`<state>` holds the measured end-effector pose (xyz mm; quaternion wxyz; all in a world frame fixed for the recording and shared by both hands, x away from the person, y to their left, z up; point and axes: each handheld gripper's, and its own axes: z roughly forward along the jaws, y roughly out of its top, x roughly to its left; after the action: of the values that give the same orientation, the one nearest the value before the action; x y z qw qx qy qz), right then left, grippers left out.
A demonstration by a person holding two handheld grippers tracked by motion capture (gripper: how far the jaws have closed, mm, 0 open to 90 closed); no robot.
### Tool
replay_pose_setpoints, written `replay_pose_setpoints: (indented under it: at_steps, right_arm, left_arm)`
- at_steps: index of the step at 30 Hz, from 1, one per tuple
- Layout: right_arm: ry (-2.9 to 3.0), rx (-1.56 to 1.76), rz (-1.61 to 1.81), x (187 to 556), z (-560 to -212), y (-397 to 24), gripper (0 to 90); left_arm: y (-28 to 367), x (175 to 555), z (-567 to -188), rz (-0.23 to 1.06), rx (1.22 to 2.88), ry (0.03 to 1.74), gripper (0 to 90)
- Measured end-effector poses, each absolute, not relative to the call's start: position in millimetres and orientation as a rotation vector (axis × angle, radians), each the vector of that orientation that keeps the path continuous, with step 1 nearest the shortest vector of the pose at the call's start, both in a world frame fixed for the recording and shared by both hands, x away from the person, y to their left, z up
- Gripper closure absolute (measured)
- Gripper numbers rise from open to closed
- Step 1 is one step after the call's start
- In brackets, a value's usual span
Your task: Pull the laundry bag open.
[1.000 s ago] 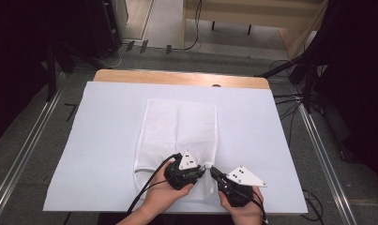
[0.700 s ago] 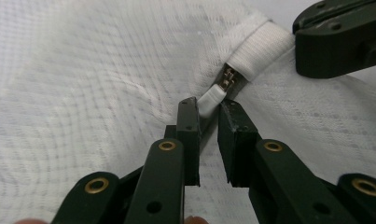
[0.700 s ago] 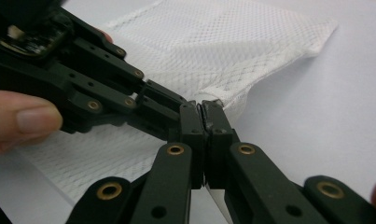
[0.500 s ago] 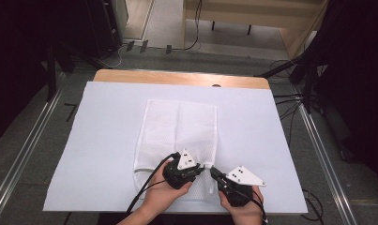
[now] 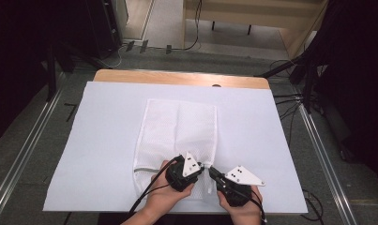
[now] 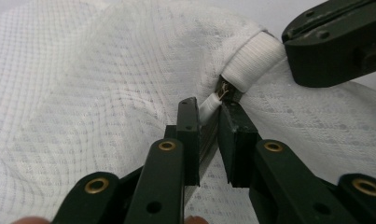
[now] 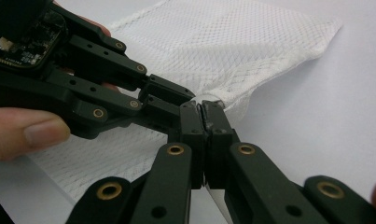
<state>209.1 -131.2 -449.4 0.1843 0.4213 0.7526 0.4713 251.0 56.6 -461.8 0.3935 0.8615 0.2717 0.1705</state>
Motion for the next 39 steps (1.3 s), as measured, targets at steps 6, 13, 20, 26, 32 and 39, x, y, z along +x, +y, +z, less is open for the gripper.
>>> replay_pose_setpoints:
  at_steps: [6, 13, 20, 26, 32, 39]
  right_arm:
    - [2.133, 1.202, 1.313, 210.1, -450.5, -131.8, 90.0]
    - [2.119, 1.237, 1.267, 211.0, -450.2, -133.2, 90.0]
    - [2.120, 1.238, 1.242, 210.7, -449.3, -130.1, 90.0]
    - [2.108, 1.248, 1.229, 211.8, -449.2, -132.3, 90.0]
    - [2.090, 1.255, 1.227, 212.5, -448.3, -135.6, 90.0]
    - [2.087, 1.233, 1.198, 211.0, -447.2, -134.9, 90.0]
  left_arm:
    - [55.3, 249.3, -463.1, 0.461, 2.228, 0.635, 87.6]
    - [57.5, 247.4, -463.1, 0.463, 2.255, 0.604, 87.9]
    - [63.4, 247.7, -461.5, 0.452, 2.257, 0.594, 88.0]
    - [68.5, 247.4, -462.8, 0.462, 2.276, 0.594, 88.0]
    - [78.5, 248.8, -462.3, 0.473, 2.276, 0.620, 88.0]
    - [95.2, 248.5, -461.0, 0.479, 2.273, 0.654, 88.0]
